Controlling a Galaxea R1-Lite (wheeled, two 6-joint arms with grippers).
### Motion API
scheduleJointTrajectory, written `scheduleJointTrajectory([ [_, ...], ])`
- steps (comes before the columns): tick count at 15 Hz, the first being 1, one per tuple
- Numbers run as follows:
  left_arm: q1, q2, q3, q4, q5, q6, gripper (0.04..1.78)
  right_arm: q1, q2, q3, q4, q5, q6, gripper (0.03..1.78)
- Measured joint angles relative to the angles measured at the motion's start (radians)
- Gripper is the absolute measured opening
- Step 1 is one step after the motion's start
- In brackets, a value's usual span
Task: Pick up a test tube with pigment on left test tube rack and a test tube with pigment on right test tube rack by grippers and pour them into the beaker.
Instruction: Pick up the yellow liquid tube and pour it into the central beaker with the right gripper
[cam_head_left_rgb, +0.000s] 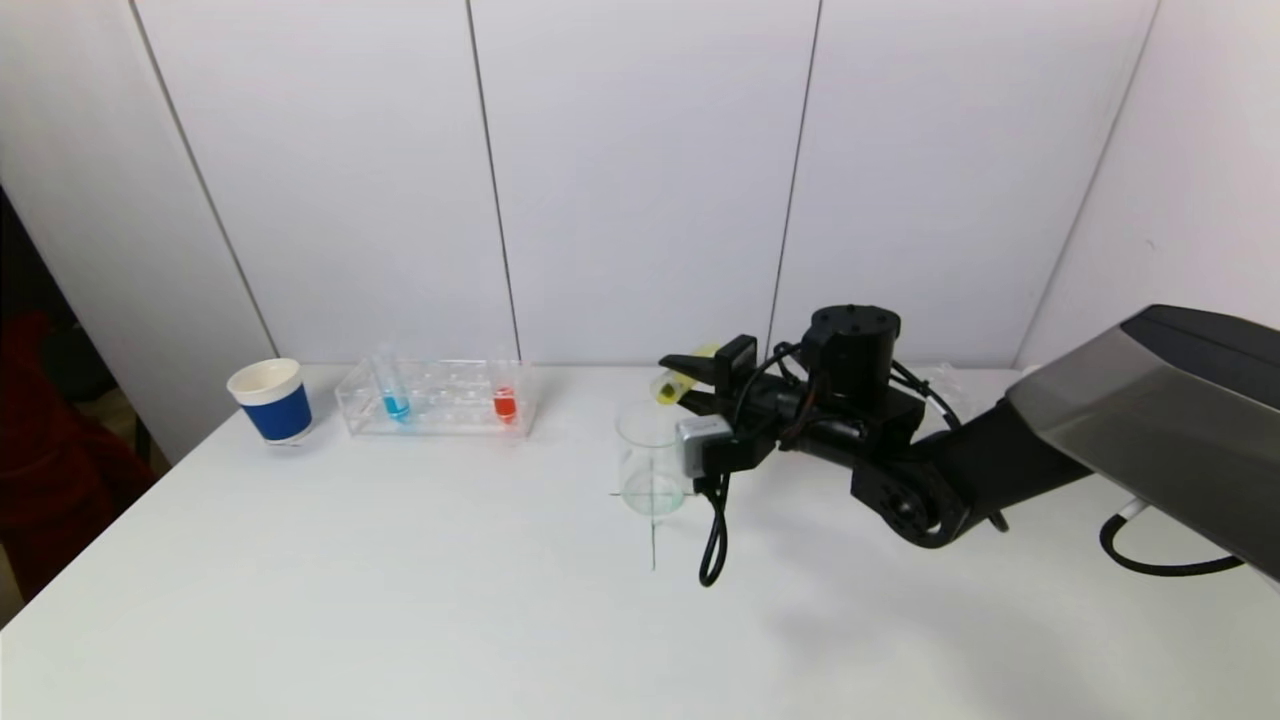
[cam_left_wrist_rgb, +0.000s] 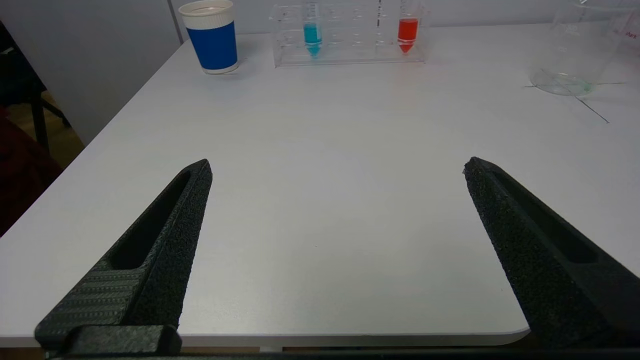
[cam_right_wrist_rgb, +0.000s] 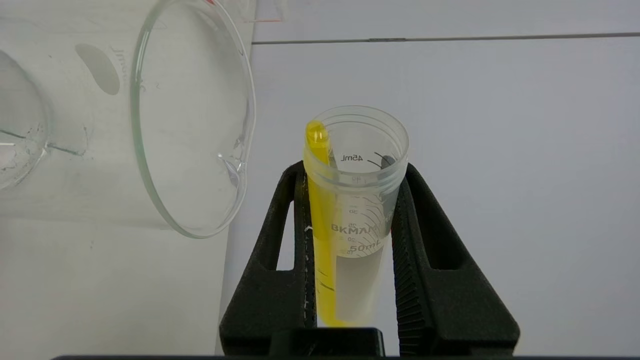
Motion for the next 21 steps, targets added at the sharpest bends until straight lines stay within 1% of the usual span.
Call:
scheduleJointTrajectory([
  [4, 0.0, 0.0, 0.0, 0.0, 0.0, 0.0, 1.76, -0.01, -0.007, -0.013, 0.042, -0.004, -0.064, 0.49],
  [7, 0.0, 0.0, 0.0, 0.0, 0.0, 0.0, 1.76, -0.011, -0.013, -0.032, 0.073, -0.011, -0.096, 0.49],
  [10, 0.0, 0.0, 0.0, 0.0, 0.0, 0.0, 1.76, -0.011, -0.016, -0.037, 0.087, -0.017, -0.113, 0.49],
  [14, 0.0, 0.0, 0.0, 0.0, 0.0, 0.0, 1.76, -0.011, -0.023, -0.058, 0.138, -0.028, -0.174, 0.49],
  [18, 0.0, 0.0, 0.0, 0.0, 0.0, 0.0, 1.76, -0.011, -0.025, -0.071, 0.163, -0.036, -0.212, 0.49],
  [21, 0.0, 0.0, 0.0, 0.0, 0.0, 0.0, 1.76, -0.011, -0.028, -0.086, 0.201, -0.04, -0.255, 0.49],
])
